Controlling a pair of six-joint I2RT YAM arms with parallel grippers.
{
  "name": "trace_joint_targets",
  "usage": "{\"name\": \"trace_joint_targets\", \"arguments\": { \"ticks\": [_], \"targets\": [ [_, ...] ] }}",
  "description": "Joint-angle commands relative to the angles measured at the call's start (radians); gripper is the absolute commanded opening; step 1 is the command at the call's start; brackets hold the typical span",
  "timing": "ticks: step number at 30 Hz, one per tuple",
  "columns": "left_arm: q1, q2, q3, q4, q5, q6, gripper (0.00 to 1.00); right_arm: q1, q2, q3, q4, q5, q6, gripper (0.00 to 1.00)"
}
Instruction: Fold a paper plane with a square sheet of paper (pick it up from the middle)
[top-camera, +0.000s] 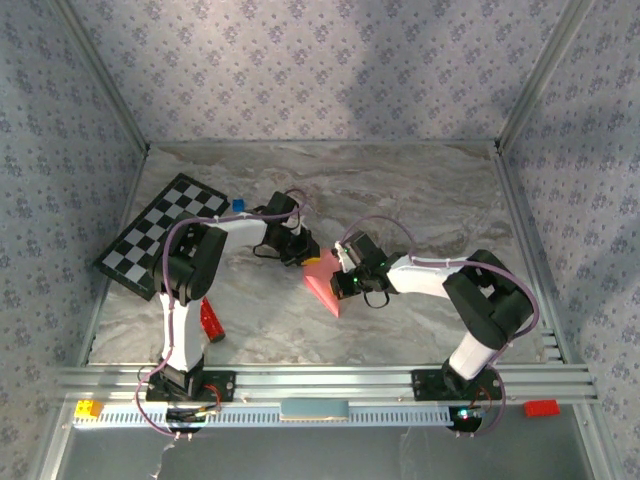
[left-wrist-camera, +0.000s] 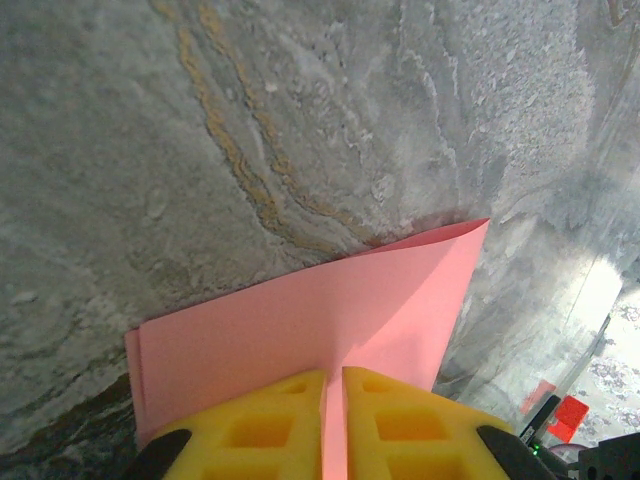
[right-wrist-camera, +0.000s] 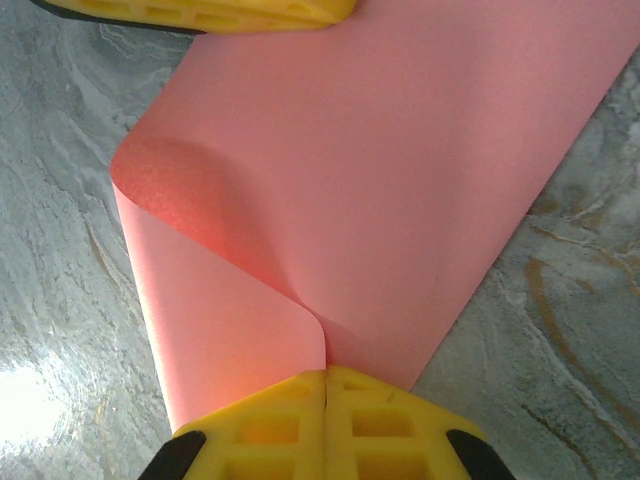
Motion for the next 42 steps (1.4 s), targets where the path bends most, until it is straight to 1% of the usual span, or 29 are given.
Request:
{"name": "trace_joint_targets", "arguments": {
  "ticks": [1, 7, 11, 13, 16, 18, 20, 25, 31, 38, 42],
  "targets": [
    [-0.008, 0.017, 0.005, -0.052, -0.007, 0.015, 0.14, 0.006, 0.025, 0.020, -0.023, 0.014, -0.016, 0.02],
    [-0.006, 0.006, 0.054, -0.069, 0.004, 0.036, 0.19, 0.006, 0.028, 0.011, -0.012, 0.014, -0.012, 0.02],
    [-0.005, -0.017, 0.102, -0.111, -0.010, 0.064, 0.27, 0.003, 0.030, 0.002, 0.007, 0.008, -0.002, 0.02],
    [-0.003, -0.053, 0.103, -0.123, -0.045, 0.067, 0.31, 0.003, 0.030, -0.002, 0.016, 0.007, 0.001, 0.02],
    [-0.003, -0.131, 0.064, -0.105, -0.081, 0.056, 0.33, 0.000, 0.029, -0.010, 0.033, 0.006, 0.012, 0.02],
    [-0.004, -0.188, 0.015, -0.069, -0.080, 0.043, 0.33, -0.001, 0.029, -0.014, 0.044, 0.003, 0.018, 0.02],
    [-0.003, -0.246, -0.045, -0.020, -0.062, 0.019, 0.27, -0.005, 0.028, -0.017, 0.056, -0.001, 0.024, 0.02],
    [-0.013, -0.342, -0.222, 0.160, 0.046, -0.088, 0.16, -0.015, 0.034, -0.020, 0.070, 0.001, 0.042, 0.02],
    [-0.049, -0.368, -0.345, 0.277, 0.087, -0.151, 0.11, -0.026, 0.033, -0.015, 0.069, 0.001, 0.049, 0.02],
    [-0.067, -0.339, -0.402, 0.398, 0.117, -0.213, 0.07, -0.027, 0.034, -0.018, 0.070, 0.006, 0.057, 0.02],
    [-0.070, -0.315, -0.431, 0.436, 0.111, -0.243, 0.05, -0.027, 0.036, -0.019, 0.069, 0.009, 0.059, 0.02]
  ]
}}
